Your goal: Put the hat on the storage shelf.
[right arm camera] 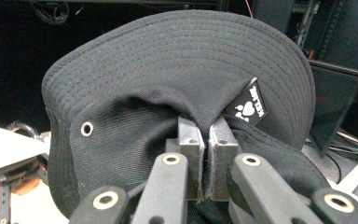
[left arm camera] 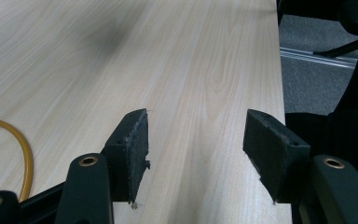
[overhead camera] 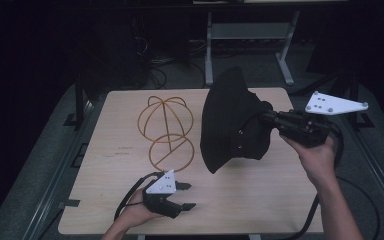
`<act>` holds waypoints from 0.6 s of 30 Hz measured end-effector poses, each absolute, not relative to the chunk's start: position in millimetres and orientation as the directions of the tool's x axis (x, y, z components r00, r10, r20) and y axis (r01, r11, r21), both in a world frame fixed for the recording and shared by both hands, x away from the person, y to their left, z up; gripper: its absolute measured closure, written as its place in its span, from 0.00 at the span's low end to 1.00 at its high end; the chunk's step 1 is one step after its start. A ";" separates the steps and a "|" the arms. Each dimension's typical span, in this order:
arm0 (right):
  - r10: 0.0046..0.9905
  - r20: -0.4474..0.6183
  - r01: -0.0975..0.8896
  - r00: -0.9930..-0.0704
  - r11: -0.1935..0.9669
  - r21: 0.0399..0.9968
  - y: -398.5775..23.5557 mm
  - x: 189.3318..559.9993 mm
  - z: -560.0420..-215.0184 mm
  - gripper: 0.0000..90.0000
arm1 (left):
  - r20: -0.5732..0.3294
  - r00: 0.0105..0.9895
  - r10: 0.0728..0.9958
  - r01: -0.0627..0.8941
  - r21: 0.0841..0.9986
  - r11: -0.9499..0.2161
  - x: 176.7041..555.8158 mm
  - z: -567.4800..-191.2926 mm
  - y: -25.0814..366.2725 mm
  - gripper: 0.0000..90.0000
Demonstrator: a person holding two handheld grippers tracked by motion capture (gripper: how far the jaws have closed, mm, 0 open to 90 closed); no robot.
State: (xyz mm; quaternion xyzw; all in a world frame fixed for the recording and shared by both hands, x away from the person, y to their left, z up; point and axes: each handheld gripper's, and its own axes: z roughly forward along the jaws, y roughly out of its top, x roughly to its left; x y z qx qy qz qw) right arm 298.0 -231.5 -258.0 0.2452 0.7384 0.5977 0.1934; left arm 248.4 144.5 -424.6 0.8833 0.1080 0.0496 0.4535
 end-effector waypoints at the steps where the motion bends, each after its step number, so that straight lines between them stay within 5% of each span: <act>1: 0.591 0.007 0.128 -0.807 0.164 0.978 -228.5 300.1 -255.8 0.96 | -0.006 0.972 0.234 0.142 0.810 -0.569 248.6 -424.8 144.7 0.44; 18: 0.541 0.000 0.114 -0.841 0.176 0.978 -182.4 327.0 -230.7 0.96 | 0.017 0.973 0.231 0.127 0.794 -0.594 247.7 -428.4 143.3 0.42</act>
